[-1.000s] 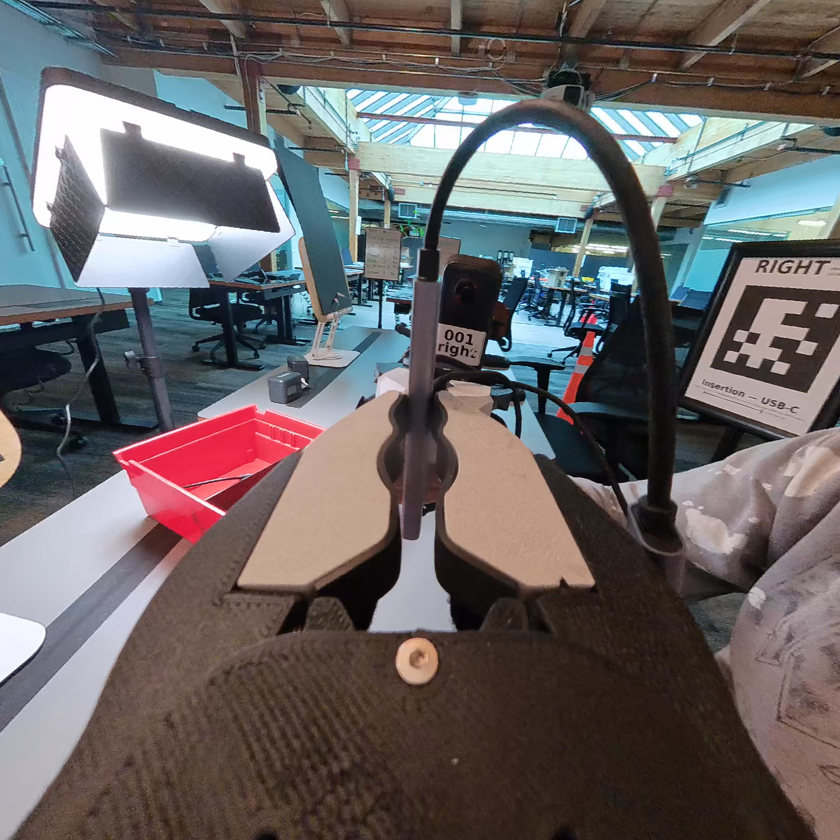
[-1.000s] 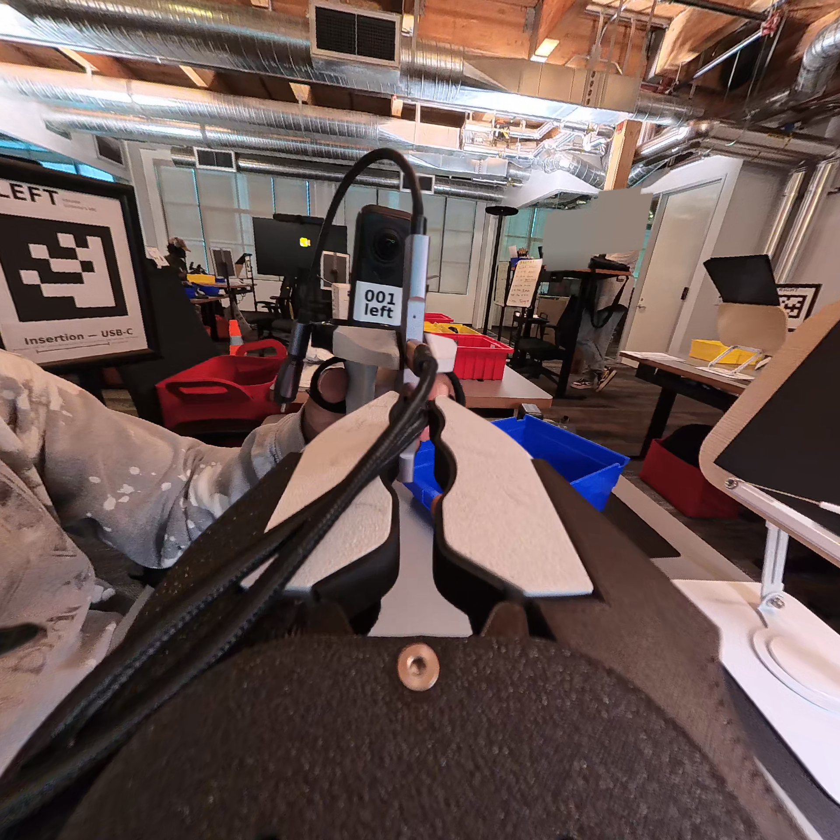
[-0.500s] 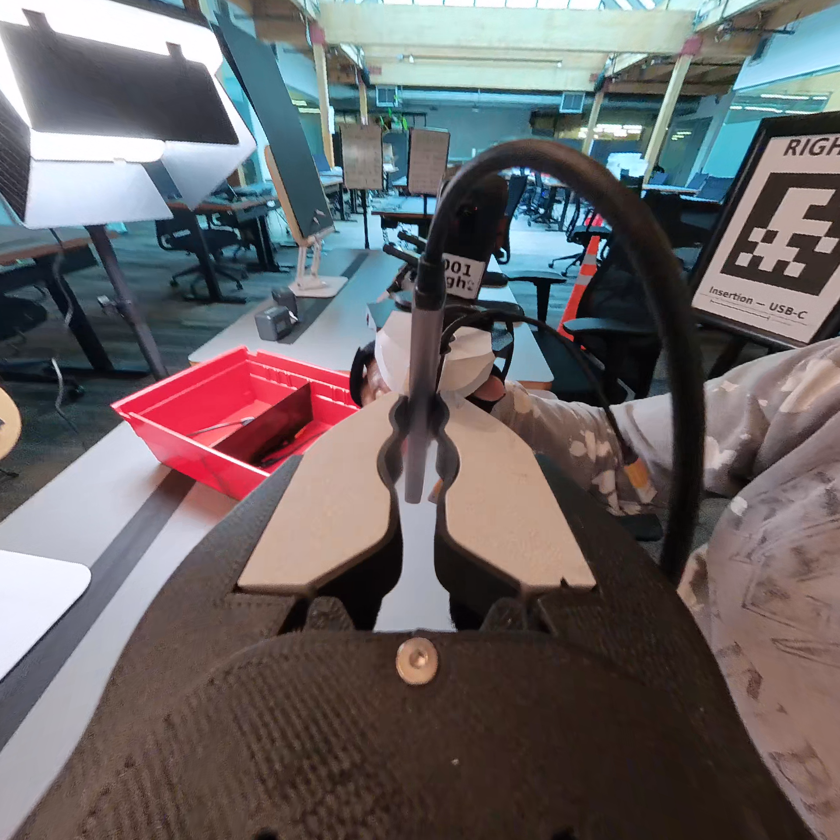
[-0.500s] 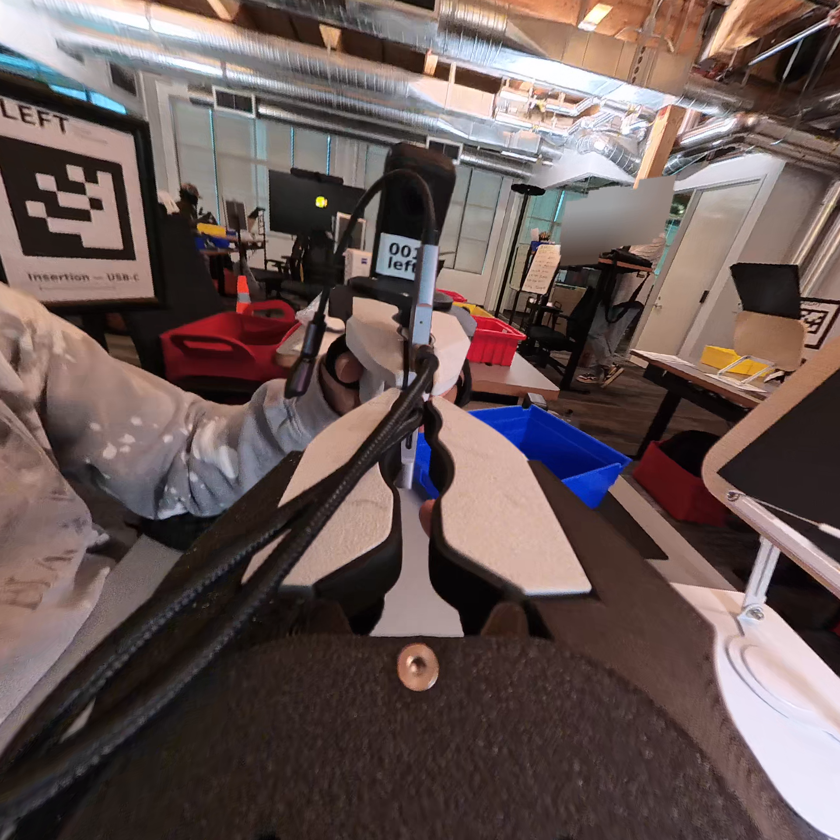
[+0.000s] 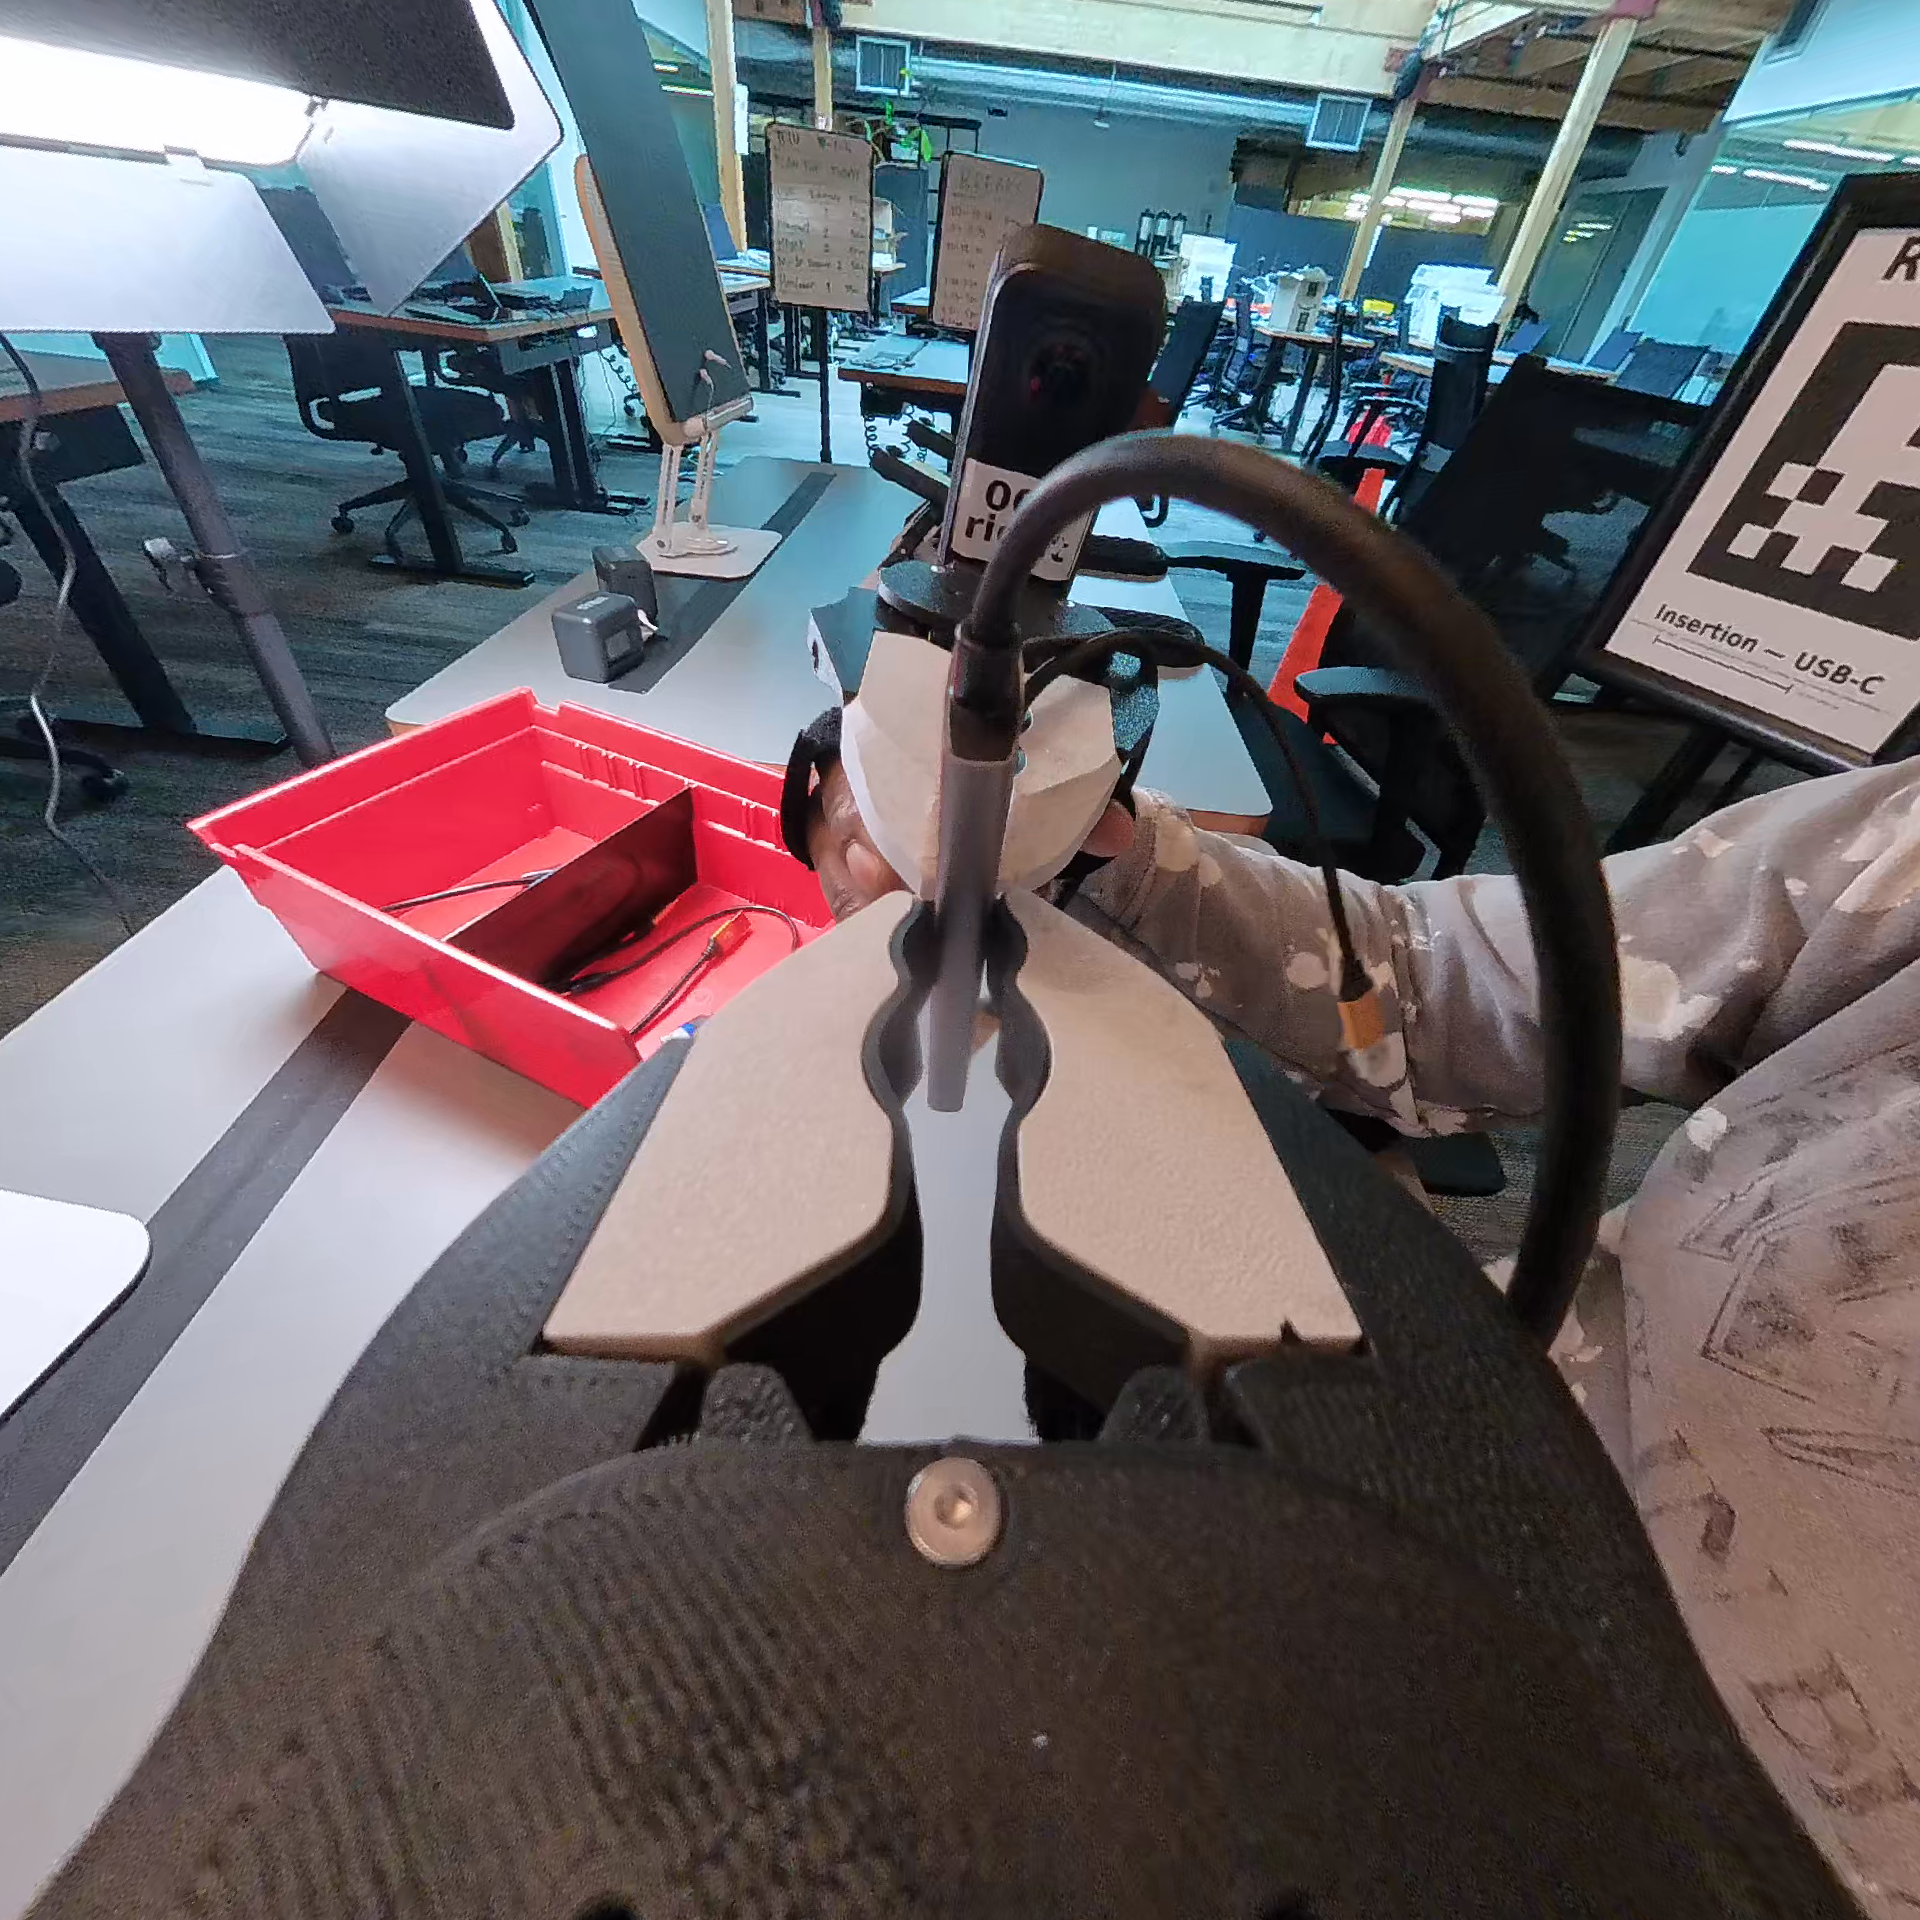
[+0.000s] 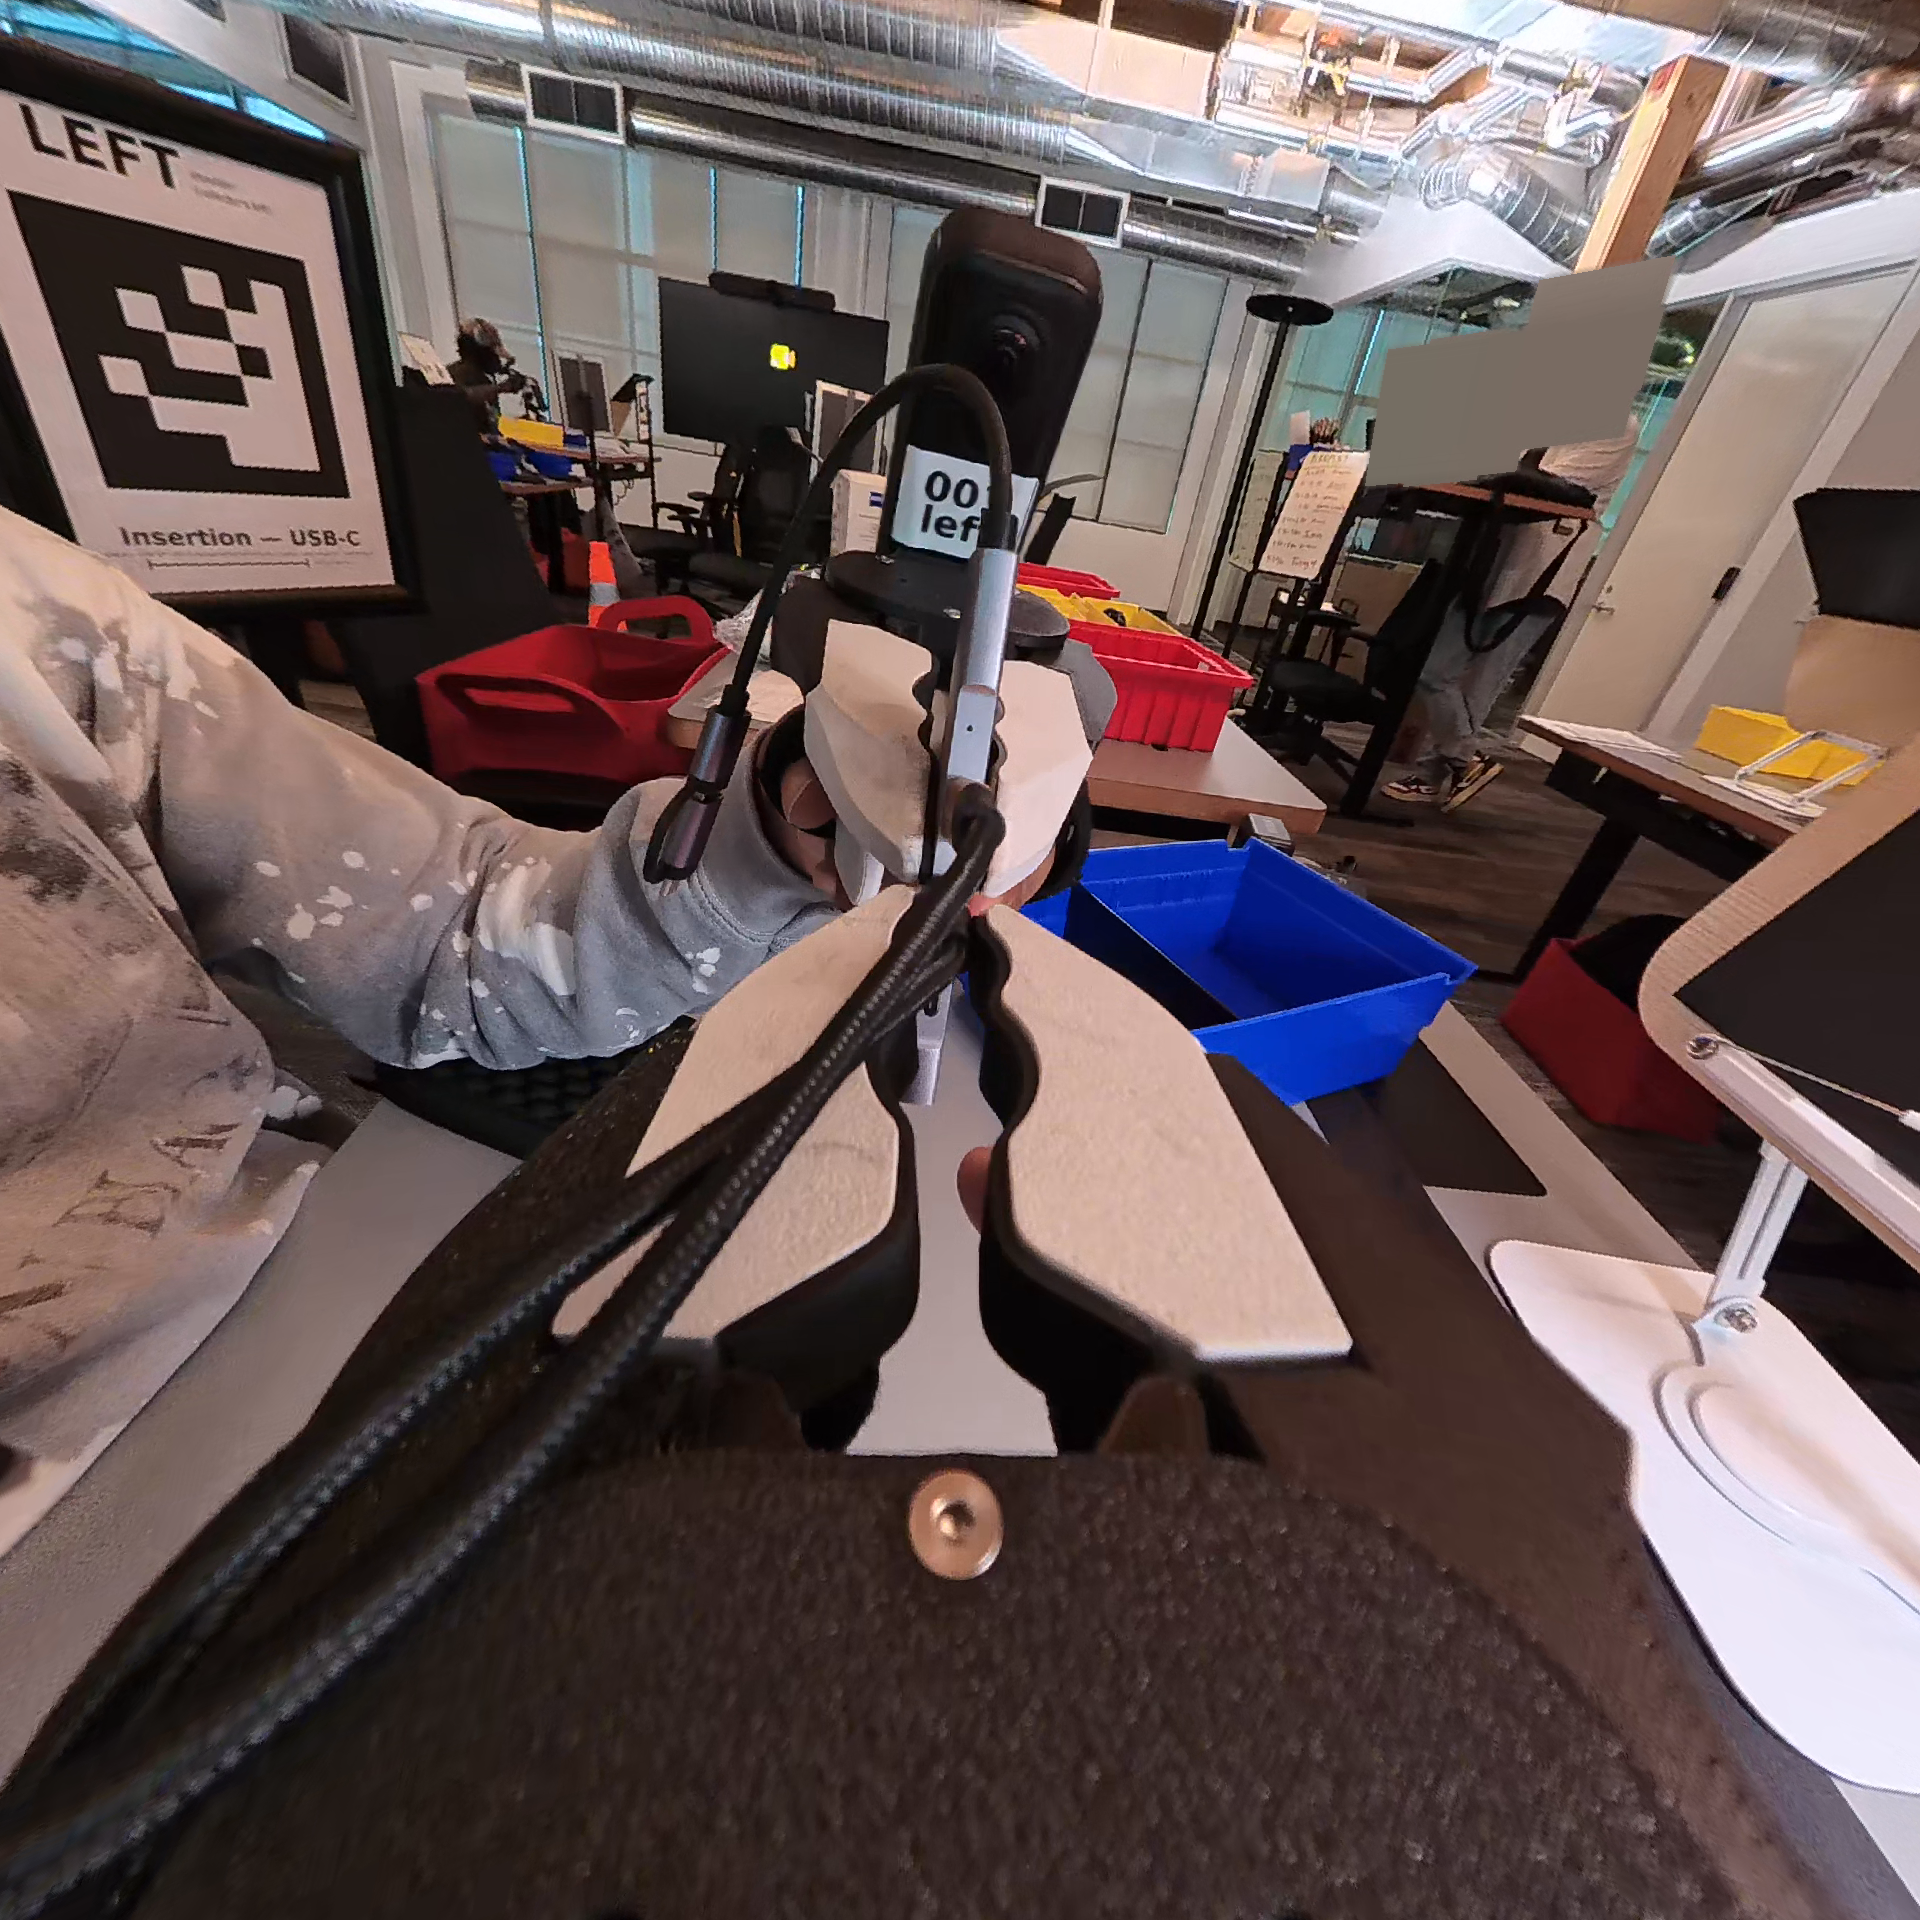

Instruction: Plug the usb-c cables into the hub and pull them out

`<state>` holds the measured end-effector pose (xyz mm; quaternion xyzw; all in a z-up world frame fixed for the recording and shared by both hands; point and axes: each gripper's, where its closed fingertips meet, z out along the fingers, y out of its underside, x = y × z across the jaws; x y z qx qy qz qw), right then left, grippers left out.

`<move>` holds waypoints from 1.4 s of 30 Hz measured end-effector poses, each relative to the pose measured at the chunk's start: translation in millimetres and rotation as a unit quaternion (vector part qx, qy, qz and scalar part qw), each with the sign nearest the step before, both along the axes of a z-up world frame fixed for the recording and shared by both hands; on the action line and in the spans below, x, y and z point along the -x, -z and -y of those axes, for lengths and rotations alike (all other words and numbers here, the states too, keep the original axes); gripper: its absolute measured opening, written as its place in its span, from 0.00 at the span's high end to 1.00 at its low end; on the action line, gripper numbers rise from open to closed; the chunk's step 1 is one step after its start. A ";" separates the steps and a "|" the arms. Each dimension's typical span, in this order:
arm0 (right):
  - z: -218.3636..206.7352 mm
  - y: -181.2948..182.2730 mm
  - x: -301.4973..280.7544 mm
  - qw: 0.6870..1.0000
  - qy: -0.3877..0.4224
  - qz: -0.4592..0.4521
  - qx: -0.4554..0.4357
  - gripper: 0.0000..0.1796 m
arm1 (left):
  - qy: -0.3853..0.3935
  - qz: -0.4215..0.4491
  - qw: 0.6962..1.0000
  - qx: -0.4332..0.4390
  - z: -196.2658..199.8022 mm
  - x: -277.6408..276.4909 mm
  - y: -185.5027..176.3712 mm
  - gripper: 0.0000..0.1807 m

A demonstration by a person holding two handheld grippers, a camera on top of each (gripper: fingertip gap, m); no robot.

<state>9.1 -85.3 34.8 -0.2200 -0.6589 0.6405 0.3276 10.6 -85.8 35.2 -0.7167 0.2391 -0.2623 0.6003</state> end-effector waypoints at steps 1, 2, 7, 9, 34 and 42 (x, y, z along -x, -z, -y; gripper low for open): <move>-0.5 -0.5 -0.6 1.000 -0.001 0.000 0.000 0.96 | -0.001 0.000 1.000 -0.002 -0.5 -0.6 -0.7 0.94; -1.0 -0.7 -0.9 1.000 0.000 0.000 -0.001 0.96 | -0.002 0.000 1.000 -0.002 -0.8 -0.9 -0.8 0.94; -3.5 0.2 0.2 1.000 0.013 0.003 -0.010 0.96 | -0.008 0.000 1.000 0.007 -3.1 1.0 1.1 0.94; -3.3 -0.3 0.4 1.000 0.013 0.004 -0.010 0.96 | -0.009 -0.003 1.000 0.008 -2.5 1.4 0.8 0.94; -1.6 3.1 3.0 0.999 -0.011 0.034 0.038 0.96 | -0.019 -0.069 0.997 -0.014 1.3 8.1 11.4 0.90; 6.5 2.9 5.0 0.999 -0.006 0.028 0.019 0.96 | -0.020 -0.112 0.993 -0.024 2.2 2.6 13.5 0.94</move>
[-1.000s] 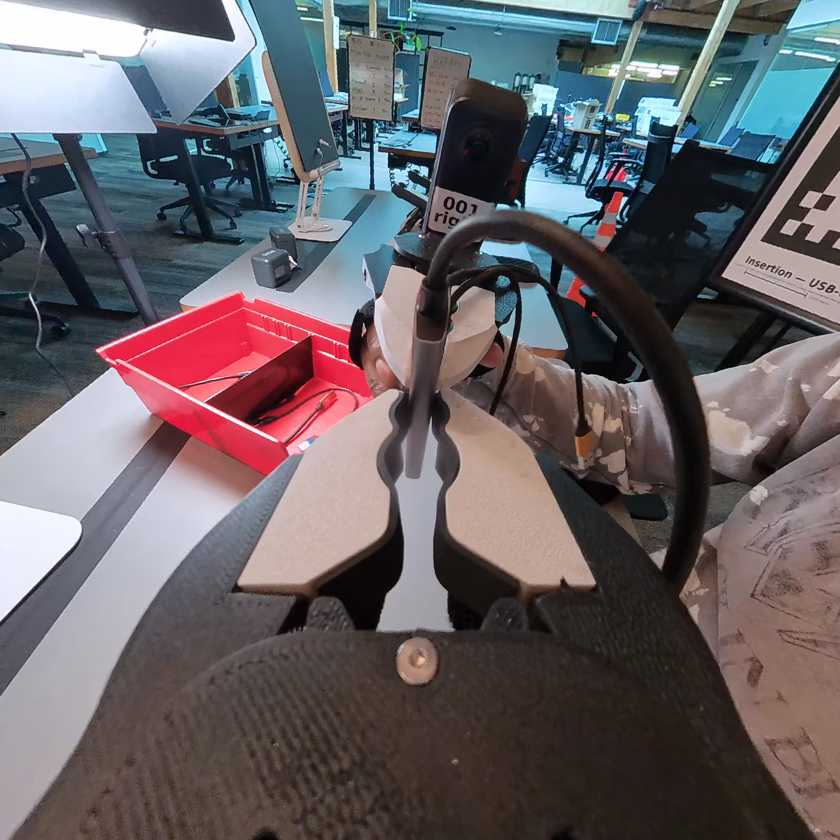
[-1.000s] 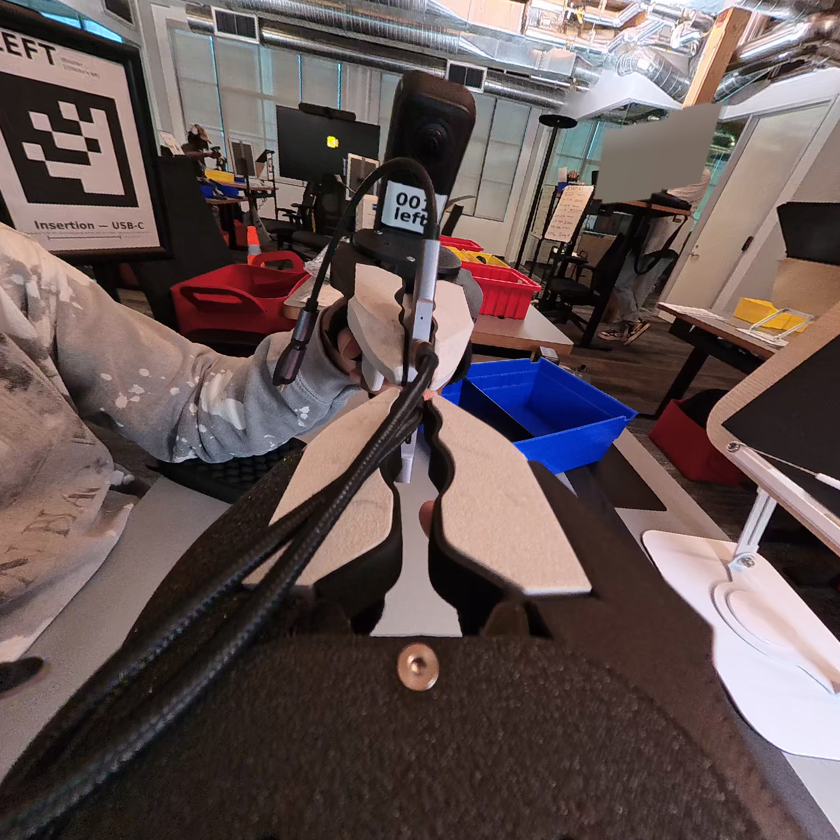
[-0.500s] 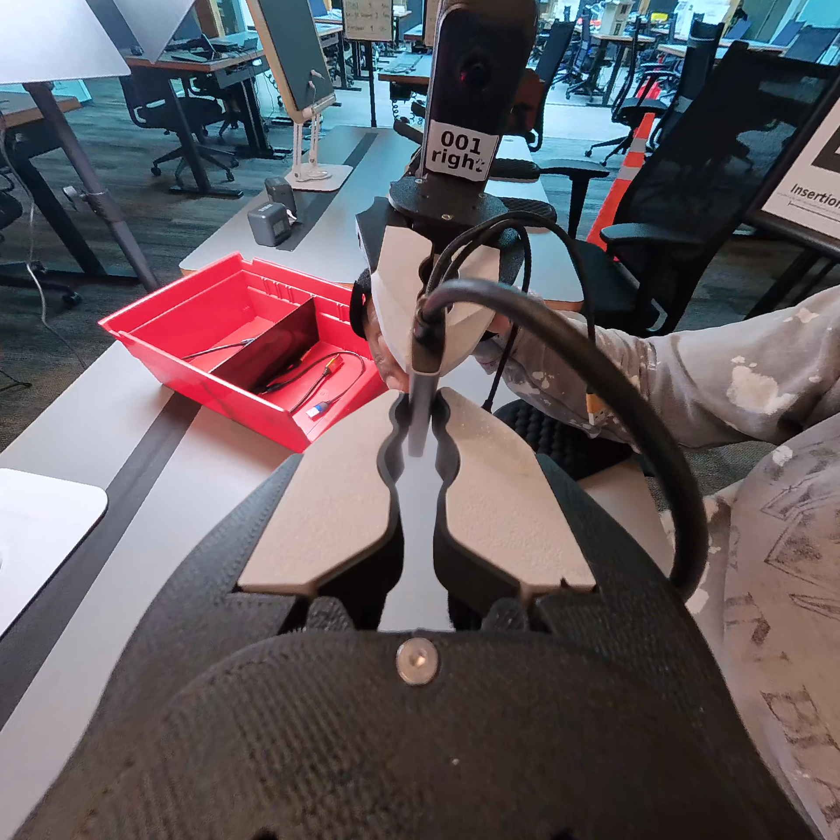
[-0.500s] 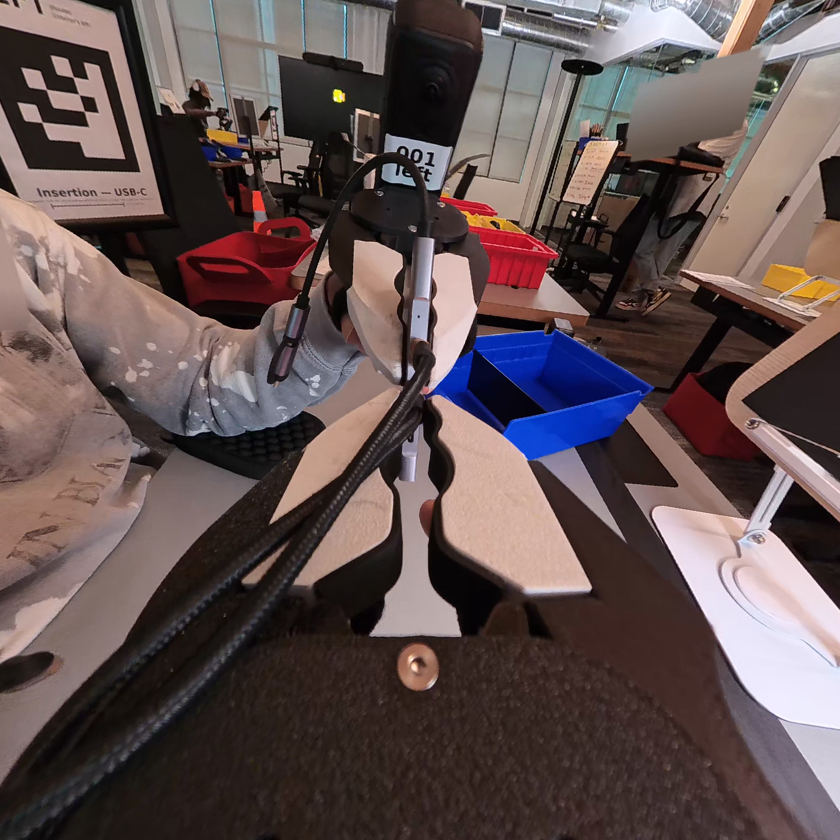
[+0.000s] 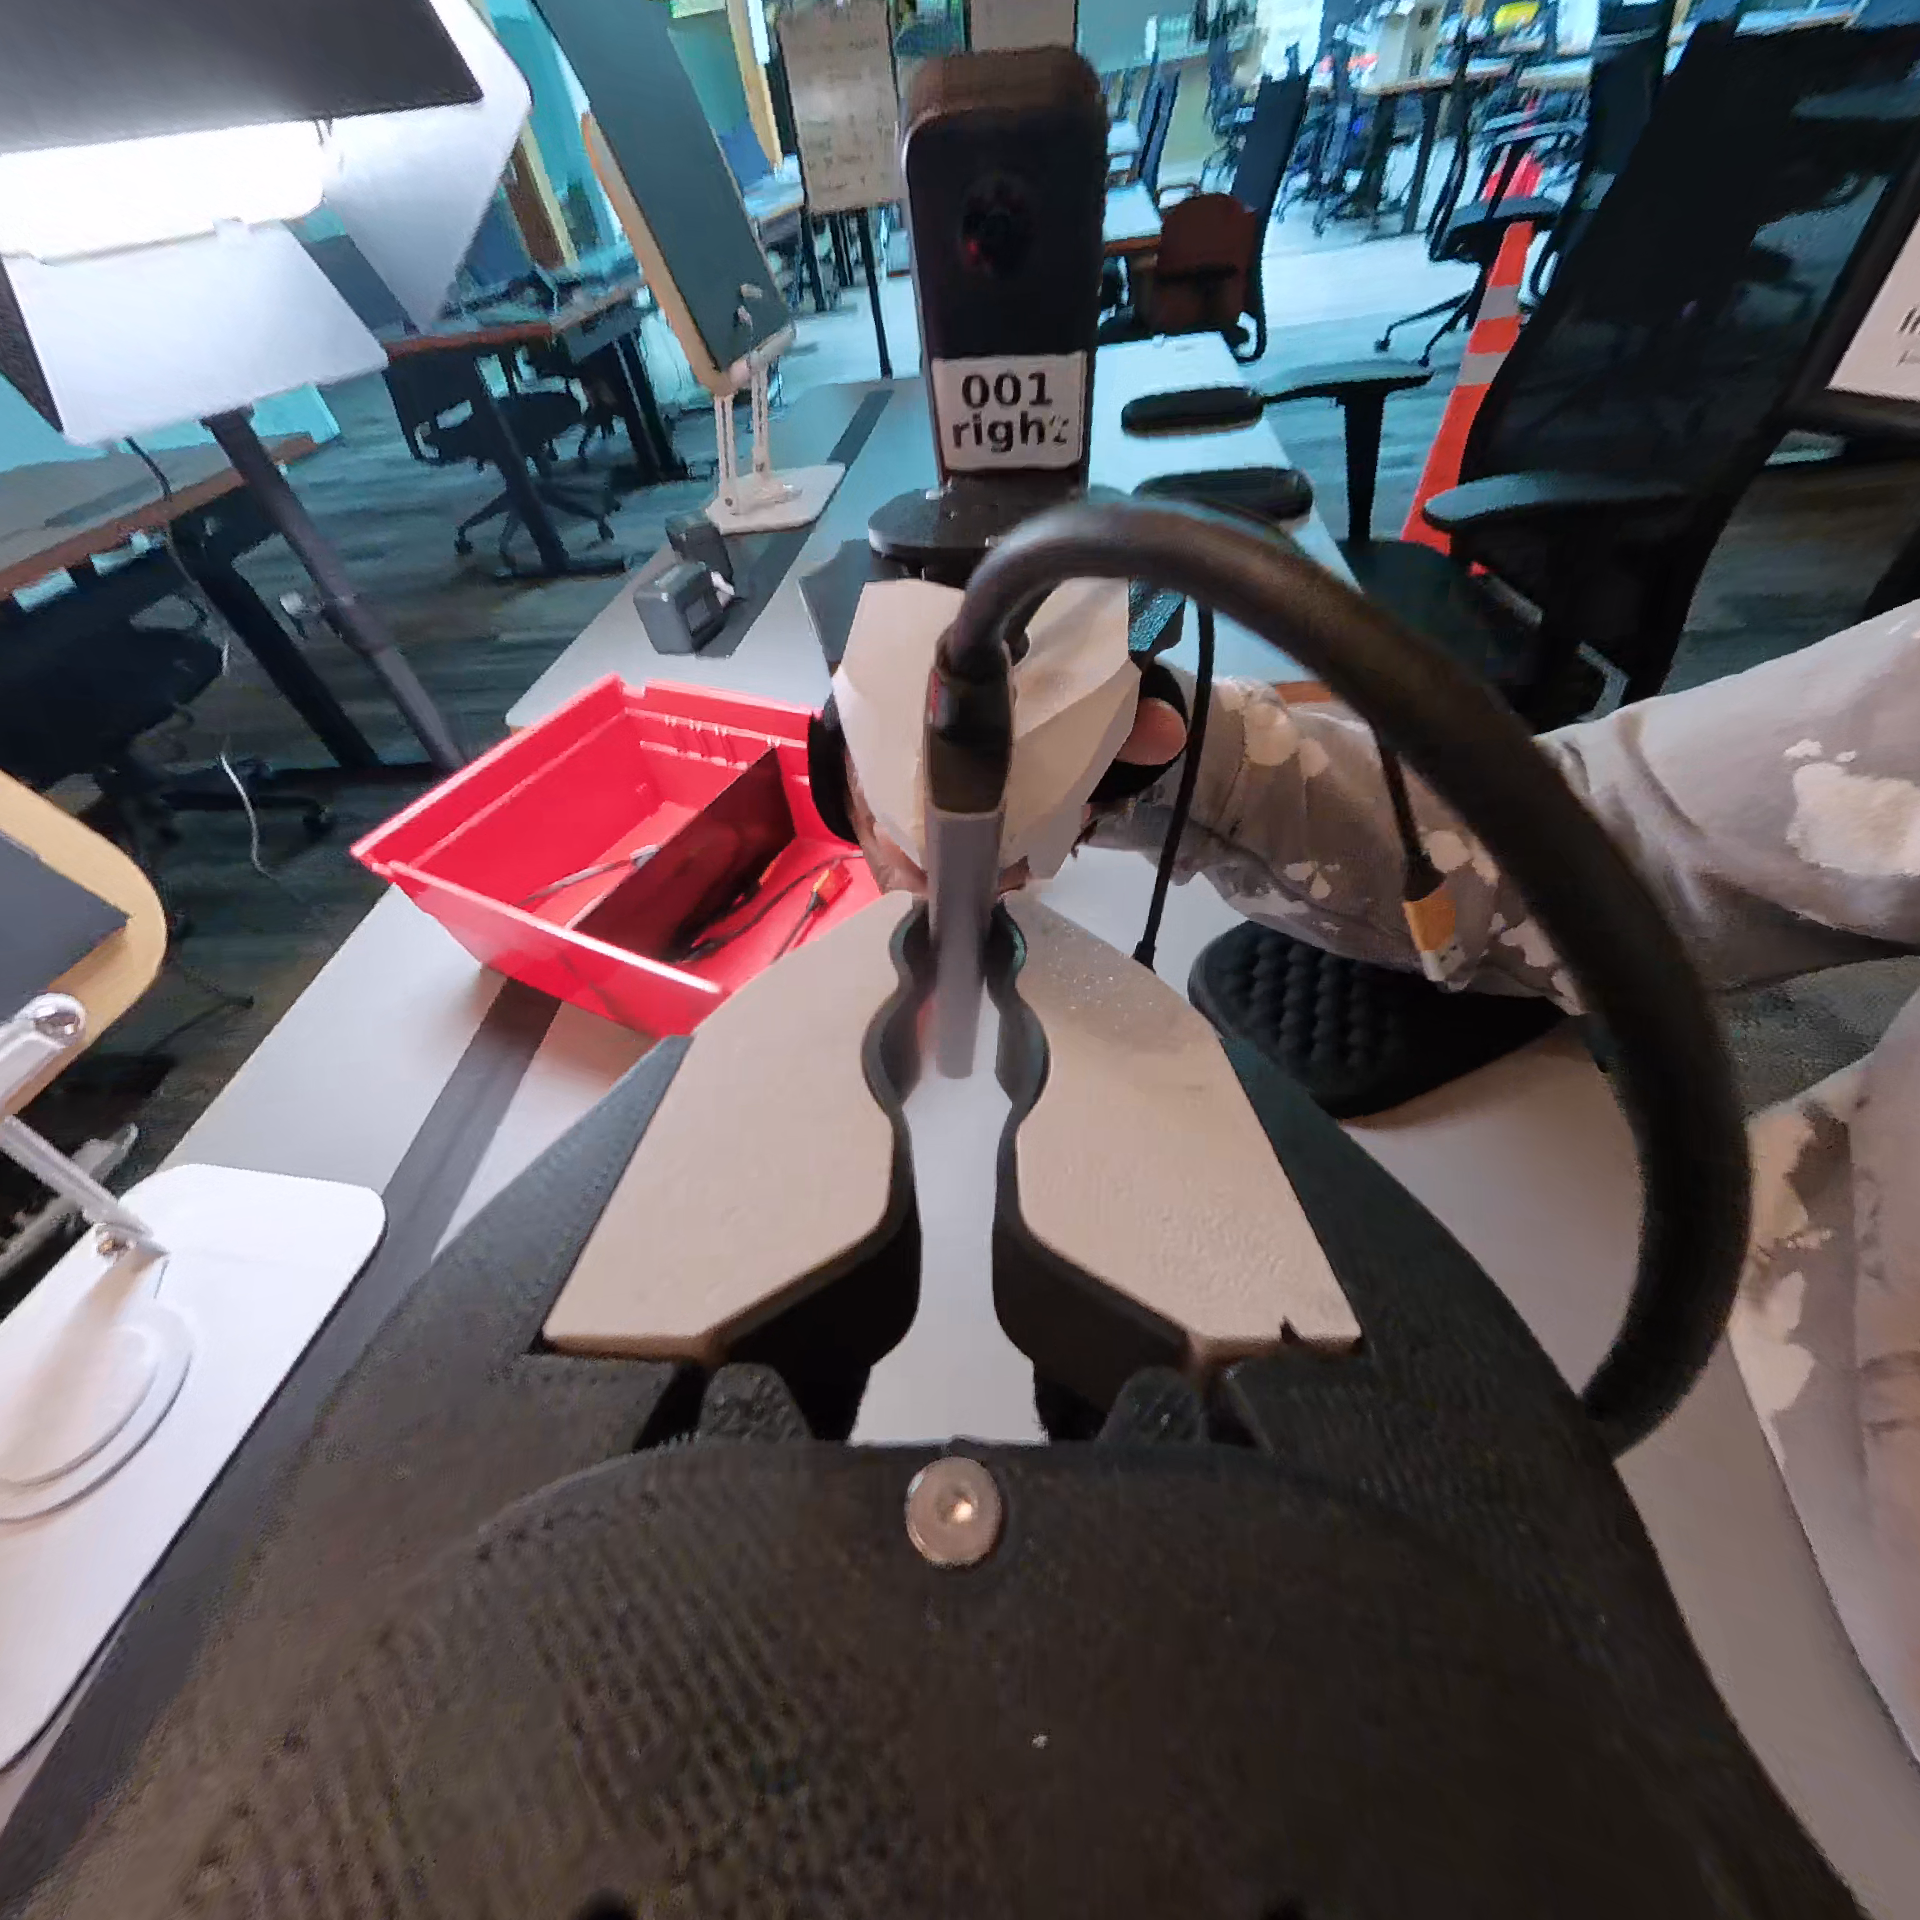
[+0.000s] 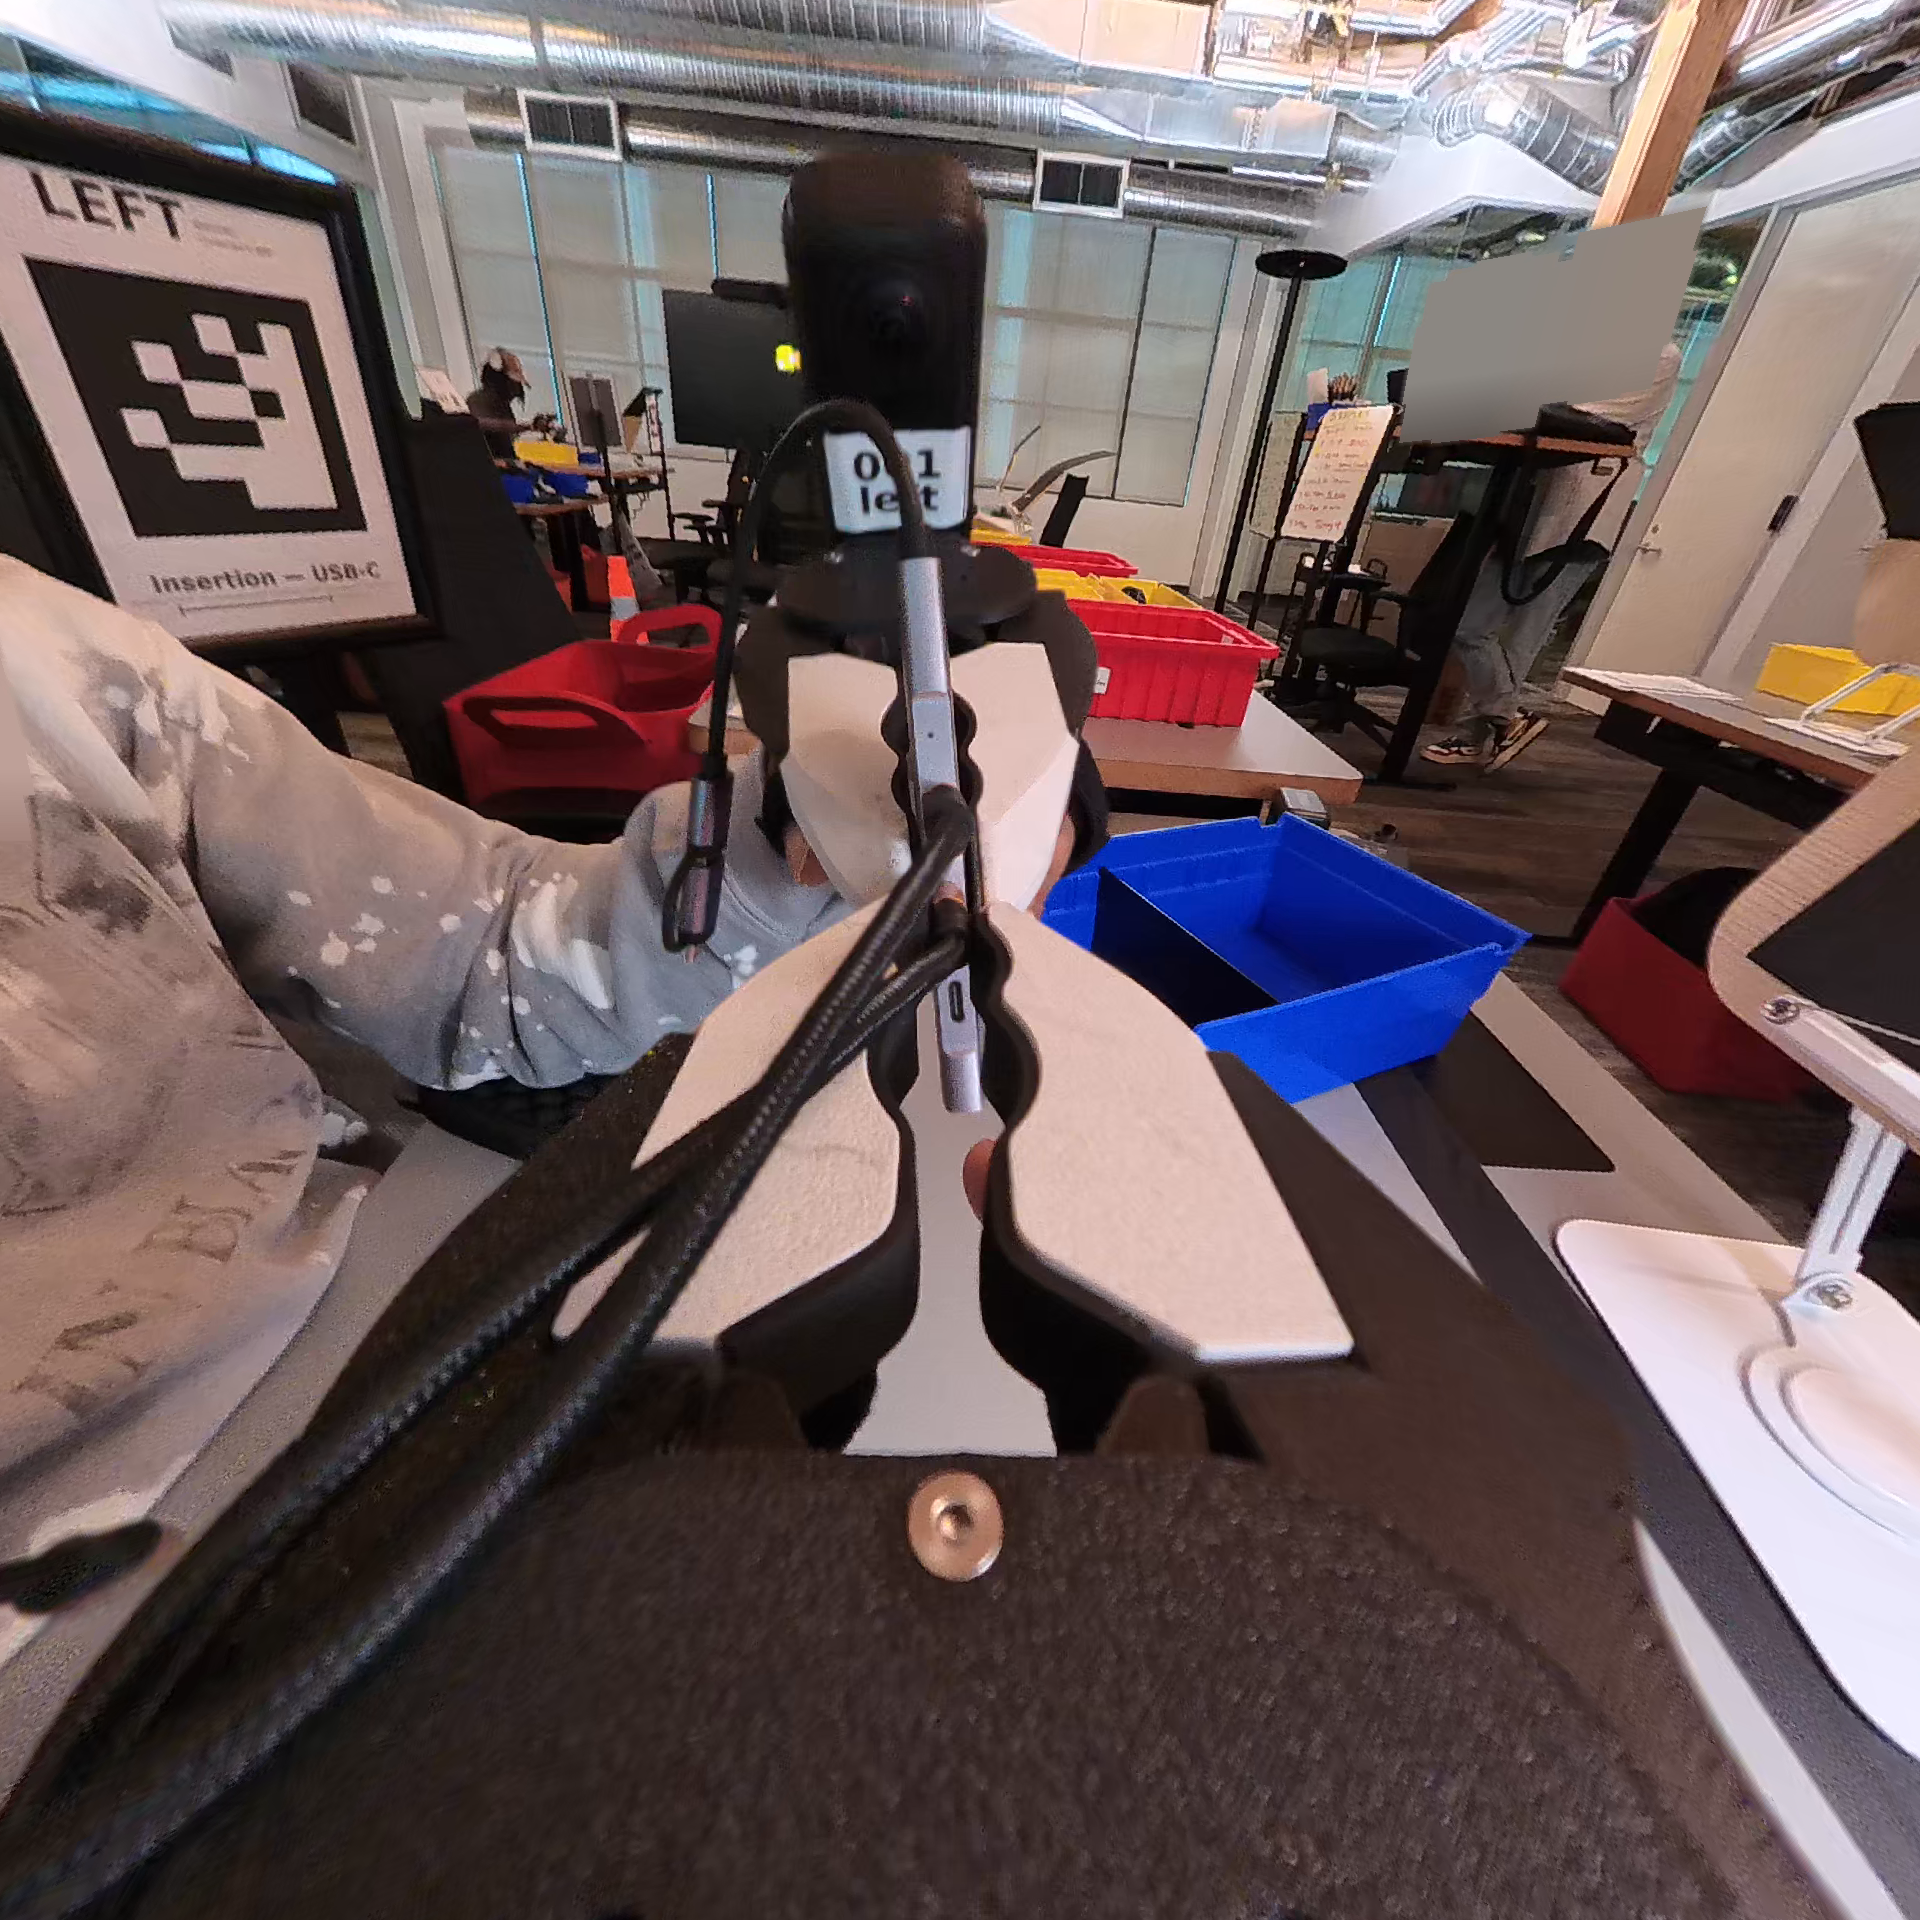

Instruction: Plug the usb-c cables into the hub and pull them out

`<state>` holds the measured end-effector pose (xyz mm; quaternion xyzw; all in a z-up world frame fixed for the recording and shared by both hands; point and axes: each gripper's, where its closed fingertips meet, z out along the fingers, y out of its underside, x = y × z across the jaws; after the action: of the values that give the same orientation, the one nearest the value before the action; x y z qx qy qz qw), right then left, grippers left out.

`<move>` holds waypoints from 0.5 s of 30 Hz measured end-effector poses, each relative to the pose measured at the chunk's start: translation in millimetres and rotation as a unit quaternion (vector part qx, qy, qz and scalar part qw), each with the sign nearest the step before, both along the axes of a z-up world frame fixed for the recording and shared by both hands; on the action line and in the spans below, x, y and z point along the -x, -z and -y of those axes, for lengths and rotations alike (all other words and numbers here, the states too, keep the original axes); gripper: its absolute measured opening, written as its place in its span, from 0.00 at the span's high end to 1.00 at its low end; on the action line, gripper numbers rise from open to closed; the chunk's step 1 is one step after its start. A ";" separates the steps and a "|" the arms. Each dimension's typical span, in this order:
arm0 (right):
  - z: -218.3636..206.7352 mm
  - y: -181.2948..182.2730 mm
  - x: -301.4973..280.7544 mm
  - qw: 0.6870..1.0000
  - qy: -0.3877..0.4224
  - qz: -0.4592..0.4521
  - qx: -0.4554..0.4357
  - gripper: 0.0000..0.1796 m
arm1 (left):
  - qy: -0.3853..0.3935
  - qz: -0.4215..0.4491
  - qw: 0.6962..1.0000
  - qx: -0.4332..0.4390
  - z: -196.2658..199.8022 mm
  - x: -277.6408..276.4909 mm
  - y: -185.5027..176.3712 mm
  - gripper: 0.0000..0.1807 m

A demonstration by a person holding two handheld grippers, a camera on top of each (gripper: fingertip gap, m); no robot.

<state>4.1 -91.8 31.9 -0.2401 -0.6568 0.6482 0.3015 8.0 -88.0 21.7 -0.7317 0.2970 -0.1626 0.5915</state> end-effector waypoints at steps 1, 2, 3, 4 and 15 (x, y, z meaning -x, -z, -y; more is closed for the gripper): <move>1.0 1.9 -0.3 1.000 -0.001 -0.001 -0.011 0.96 | -0.002 -0.005 1.000 0.012 1.3 0.2 1.2 0.94; 1.7 5.6 -0.1 1.000 -0.001 -0.001 -0.024 0.96 | -0.003 -0.011 1.000 0.023 2.7 0.6 3.1 0.94; 1.9 8.8 -0.3 1.000 -0.005 0.001 -0.029 0.96 | -0.004 -0.015 0.999 0.034 3.6 0.8 5.3 0.94; 1.3 11.6 -0.6 0.999 -0.010 0.007 -0.029 0.96 | -0.004 -0.013 0.999 0.043 3.9 0.7 7.3 0.94; -108.5 -6.6 -18.3 0.973 0.224 -0.012 -0.058 0.96 | -0.090 0.003 0.996 0.020 35.5 71.3 -17.3 0.94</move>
<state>22.4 16.7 38.5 -0.3551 -0.6190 0.5278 0.4606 -63.4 -123.5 39.1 -0.7666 0.2254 -0.1166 0.5898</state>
